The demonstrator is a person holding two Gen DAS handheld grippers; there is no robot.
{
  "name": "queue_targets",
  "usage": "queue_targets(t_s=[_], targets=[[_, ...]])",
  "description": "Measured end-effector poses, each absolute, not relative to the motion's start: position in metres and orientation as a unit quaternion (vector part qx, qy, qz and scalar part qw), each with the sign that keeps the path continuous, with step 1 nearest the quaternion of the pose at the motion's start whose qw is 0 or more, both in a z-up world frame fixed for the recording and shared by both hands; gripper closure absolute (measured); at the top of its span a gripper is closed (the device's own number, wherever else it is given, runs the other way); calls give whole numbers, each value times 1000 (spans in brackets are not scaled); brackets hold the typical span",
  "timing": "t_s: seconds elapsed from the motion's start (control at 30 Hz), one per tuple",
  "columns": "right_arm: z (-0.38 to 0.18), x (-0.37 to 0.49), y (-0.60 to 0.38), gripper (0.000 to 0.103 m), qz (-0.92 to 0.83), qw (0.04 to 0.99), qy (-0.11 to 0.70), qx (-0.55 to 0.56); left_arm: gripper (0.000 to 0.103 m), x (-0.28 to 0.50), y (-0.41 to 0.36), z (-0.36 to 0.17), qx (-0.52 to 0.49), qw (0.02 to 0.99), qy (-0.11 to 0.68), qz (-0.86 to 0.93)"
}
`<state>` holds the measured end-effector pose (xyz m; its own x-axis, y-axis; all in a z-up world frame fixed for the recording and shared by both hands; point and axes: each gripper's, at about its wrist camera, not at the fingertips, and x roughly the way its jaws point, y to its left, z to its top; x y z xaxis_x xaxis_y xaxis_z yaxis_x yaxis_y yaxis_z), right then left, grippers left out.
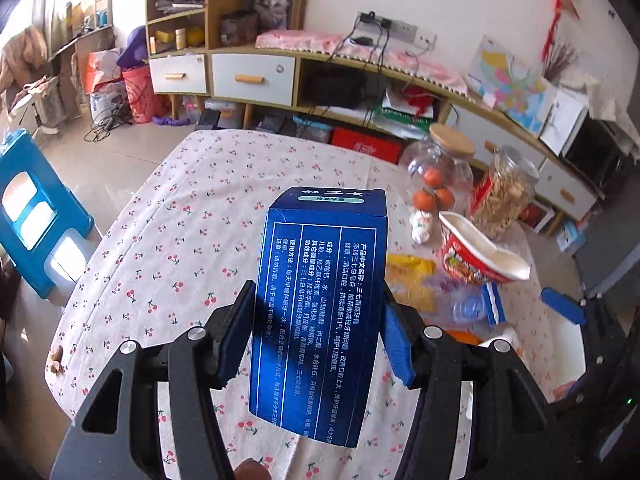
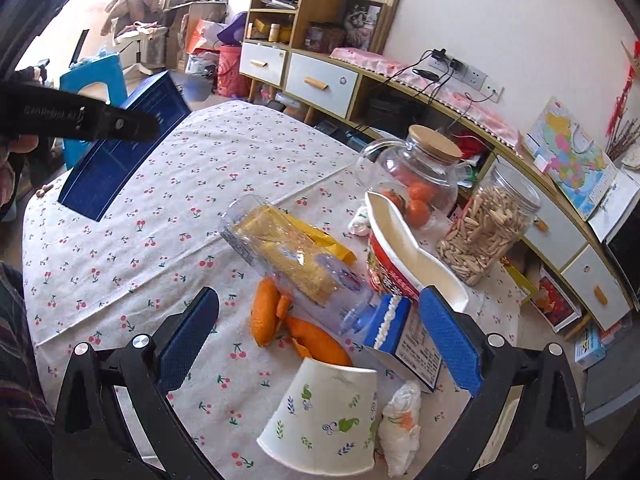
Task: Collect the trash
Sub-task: 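Grasp the plastic bottle with the right tool while the left tool holds the blue box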
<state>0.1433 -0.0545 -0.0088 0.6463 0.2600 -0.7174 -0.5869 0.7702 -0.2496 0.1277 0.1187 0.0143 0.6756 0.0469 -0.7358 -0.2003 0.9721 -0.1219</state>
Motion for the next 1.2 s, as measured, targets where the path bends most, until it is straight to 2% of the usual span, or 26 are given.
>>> queue_targets(t_s=[0.13,0.37,0.47,0.53,0.57,0.83,1.2], targets=[[-26,162,-16,7,243,846,361,-309,46,128,121,10,-41,929,340,141],[-54,190,23,16,246,803,400,-368,46,123,146,33,-105,942,298,109],[-68,199,31,30,242,785,415,-391,46,125,151,29,-131,937,309,96],[-74,203,33,53,240,779,430,-389,46,124,154,28,-144,935,313,89],[-73,205,32,56,239,782,428,-385,46,123,155,29,-147,934,312,88],[-30,210,14,57,256,829,420,-267,46,120,162,28,-159,933,310,87],[41,207,-32,59,251,895,354,-105,46,120,158,27,-160,935,305,80]])
